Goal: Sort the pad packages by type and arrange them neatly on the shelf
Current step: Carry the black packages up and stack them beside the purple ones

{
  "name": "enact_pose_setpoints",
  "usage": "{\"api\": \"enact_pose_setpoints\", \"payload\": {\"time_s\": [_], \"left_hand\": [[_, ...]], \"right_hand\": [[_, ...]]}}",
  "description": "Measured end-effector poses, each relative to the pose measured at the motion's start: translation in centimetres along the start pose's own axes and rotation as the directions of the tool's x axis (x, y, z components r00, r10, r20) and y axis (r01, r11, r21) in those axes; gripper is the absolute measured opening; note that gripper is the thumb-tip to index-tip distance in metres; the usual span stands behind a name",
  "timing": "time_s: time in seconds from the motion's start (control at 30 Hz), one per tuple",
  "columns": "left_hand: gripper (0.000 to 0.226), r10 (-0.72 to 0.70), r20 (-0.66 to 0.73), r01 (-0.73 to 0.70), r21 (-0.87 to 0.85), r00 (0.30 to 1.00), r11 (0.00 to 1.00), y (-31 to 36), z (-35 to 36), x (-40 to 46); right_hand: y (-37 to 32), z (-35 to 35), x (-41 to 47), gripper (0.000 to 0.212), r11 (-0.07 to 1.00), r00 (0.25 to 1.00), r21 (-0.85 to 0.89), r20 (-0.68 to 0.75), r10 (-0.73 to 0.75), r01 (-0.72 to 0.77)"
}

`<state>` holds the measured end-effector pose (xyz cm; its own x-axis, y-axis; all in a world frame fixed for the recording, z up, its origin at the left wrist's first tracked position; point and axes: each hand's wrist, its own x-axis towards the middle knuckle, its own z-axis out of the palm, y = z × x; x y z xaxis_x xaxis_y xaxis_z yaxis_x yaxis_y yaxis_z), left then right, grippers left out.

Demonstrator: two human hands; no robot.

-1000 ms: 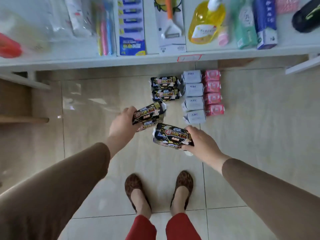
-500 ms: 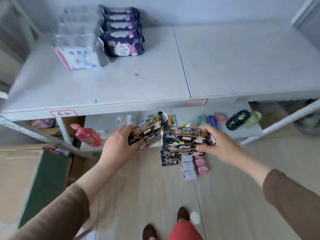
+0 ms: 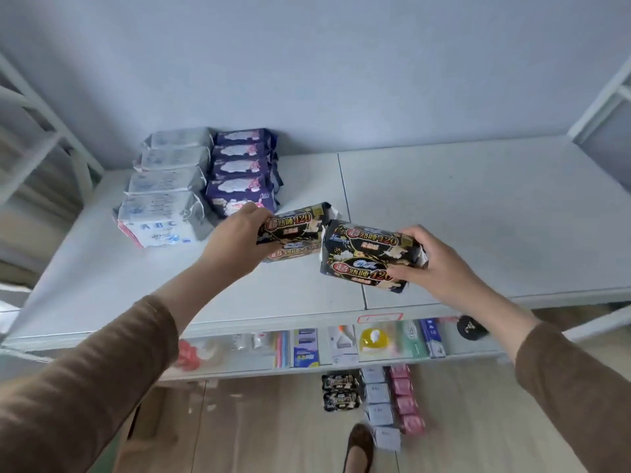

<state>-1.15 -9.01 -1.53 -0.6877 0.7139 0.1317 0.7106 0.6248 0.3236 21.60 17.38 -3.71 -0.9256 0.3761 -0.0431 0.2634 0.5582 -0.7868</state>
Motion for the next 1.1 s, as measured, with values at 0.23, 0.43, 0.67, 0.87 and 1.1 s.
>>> {"api": "enact_pose_setpoints", "payload": {"time_s": [0.23,0.43,0.67,0.87,1.1], "left_hand": [[0.039,0.068,-0.029,-0.067,0.048,0.997,0.997,-0.5,1.1,12.2],[0.038,0.126,-0.053,-0.117,0.154,0.991,0.981,-2.5,2.7,22.9],[0.034,0.116,-0.05,-0.104,0.193,0.992,0.976,-7.2,5.5,33.1],[0.045,0.13,-0.057,-0.122,0.135,0.99,0.983,-9.9,7.0,35.8],[0.043,0.135,0.043,-0.14,0.125,0.99,0.982,-10.9,5.6,36.6]], "right_hand": [[1.3,-2.3,8.7,0.044,1.0,1.0,0.007,0.0,-0.003,0.003],[1.4,-1.4,14.6,0.044,1.0,0.999,-0.004,-0.037,0.019,-0.02],[0.8,1.6,21.2,0.046,0.999,0.995,-0.002,-0.092,0.036,-0.036],[0.9,3.8,25.9,0.046,1.0,0.992,-0.004,-0.122,0.026,-0.026],[0.2,5.2,32.4,0.045,0.998,0.998,-0.06,-0.062,0.012,-0.015]]}}
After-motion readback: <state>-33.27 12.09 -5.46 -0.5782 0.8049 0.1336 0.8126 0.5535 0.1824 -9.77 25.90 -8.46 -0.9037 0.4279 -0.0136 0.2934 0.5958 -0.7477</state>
